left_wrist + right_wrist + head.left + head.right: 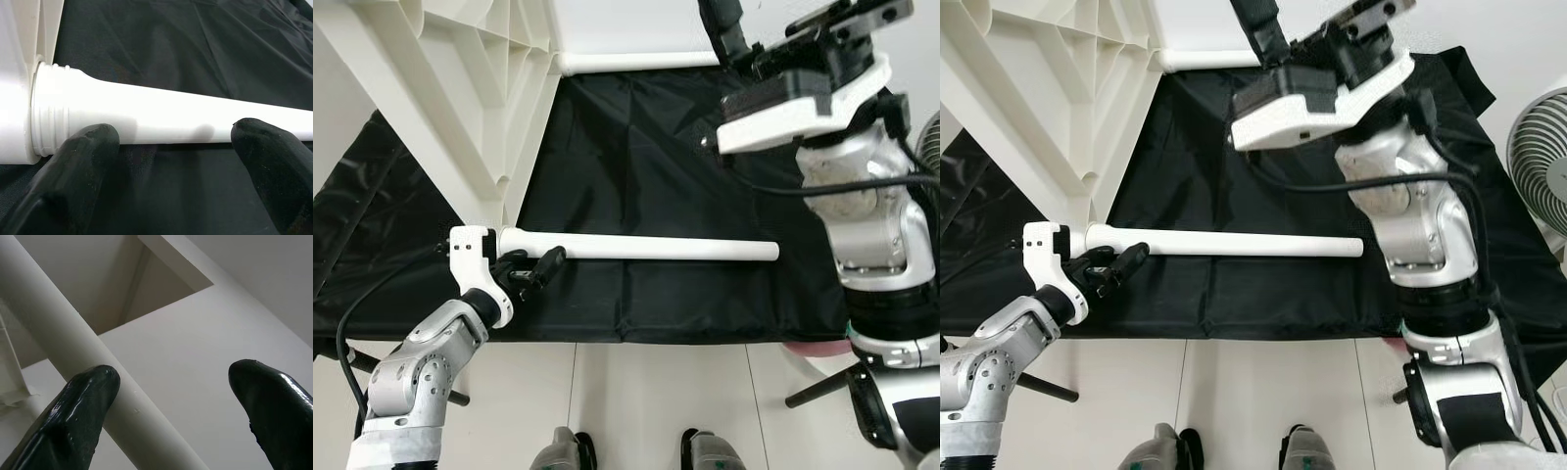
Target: Building children table
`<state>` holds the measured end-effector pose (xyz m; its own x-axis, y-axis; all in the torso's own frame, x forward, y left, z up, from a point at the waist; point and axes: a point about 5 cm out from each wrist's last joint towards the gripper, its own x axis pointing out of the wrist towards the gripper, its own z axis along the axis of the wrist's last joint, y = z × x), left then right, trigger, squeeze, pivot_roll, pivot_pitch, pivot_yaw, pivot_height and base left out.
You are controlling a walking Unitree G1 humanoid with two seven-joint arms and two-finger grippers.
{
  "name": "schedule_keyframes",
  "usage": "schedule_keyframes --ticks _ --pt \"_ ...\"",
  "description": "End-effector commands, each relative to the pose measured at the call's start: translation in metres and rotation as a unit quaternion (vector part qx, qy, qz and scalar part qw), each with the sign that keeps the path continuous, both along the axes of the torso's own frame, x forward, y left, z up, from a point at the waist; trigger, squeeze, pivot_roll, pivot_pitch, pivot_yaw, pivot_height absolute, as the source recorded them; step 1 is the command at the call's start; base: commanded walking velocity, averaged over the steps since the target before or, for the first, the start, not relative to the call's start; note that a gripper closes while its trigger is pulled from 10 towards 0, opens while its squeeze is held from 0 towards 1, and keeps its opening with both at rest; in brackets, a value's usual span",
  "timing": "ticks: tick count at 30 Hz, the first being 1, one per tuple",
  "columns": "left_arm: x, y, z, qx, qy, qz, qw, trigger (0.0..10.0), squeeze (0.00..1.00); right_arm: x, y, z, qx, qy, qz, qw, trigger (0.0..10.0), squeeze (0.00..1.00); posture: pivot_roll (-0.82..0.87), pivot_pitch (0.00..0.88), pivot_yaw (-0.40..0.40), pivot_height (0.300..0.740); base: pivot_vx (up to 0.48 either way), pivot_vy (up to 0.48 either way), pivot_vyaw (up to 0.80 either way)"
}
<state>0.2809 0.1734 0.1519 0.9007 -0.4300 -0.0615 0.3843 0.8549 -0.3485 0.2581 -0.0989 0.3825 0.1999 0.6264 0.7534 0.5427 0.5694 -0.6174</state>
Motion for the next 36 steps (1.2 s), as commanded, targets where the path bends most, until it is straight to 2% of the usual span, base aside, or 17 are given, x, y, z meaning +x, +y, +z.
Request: schedule_keyframes --ticks 1,3,4,6,10,20,25,33,36 --pt "0.004 0.003 0.010 0.008 -0.024 0.008 1.000 10.0 0.00 0.004 0.004 -0.003 -0.022 0.018 0.002 1.000 10.0 0.00 -0.07 0.173 0.134 0.740 0.000 0.000 0.00" --pt "0.005 0.004 0.012 0.008 -0.028 0.008 1.000 10.0 0.00 0.008 0.007 -0.008 -0.066 0.042 0.006 0.997 10.0 0.00 -0.07 0.176 0.132 0.740 0.000 0.000 0.00" --pt "0.005 0.004 0.012 0.008 -0.028 0.008 1.000 10.0 0.00 0.008 0.007 -0.008 -0.066 0.042 0.006 0.997 10.0 0.00 -0.07 0.176 0.132 0.740 0.000 0.000 0.00" --pt "0.004 0.004 0.013 0.008 -0.030 0.010 0.999 10.0 0.00 0.010 0.005 -0.017 -0.101 0.054 0.010 0.993 10.0 0.00 -0.06 0.177 0.128 0.740 0.000 0.000 0.00" --pt "0.004 0.005 0.013 0.008 -0.030 0.012 0.999 10.0 0.00 0.012 0.002 -0.025 -0.119 0.067 0.011 0.990 10.0 0.00 -0.06 0.177 0.128 0.740 0.000 0.000 0.00" --pt "0.006 0.006 0.012 0.009 -0.029 0.010 0.999 10.0 0.00 0.010 0.001 -0.014 -0.114 0.057 0.018 0.992 10.0 0.00 -0.06 0.179 0.139 0.740 0.000 0.000 0.00" --pt "0.007 0.005 0.013 0.009 -0.030 0.008 0.999 10.0 0.00 -0.001 0.009 -0.001 -0.121 0.033 0.052 0.991 10.0 0.00 -0.07 0.178 0.146 0.740 0.000 0.000 0.00" --pt "0.008 0.006 0.013 0.009 -0.030 0.010 0.999 10.0 0.00 -0.007 0.013 0.001 -0.105 0.029 0.074 0.991 10.0 0.00 -0.07 0.179 0.151 0.740 0.000 0.000 0.00" --pt "0.008 0.006 0.013 0.007 -0.029 0.007 1.000 10.0 0.00 -0.014 0.014 0.001 -0.101 0.005 0.076 0.992 10.0 0.00 -0.08 0.183 0.161 0.740 0.000 0.000 0.00"
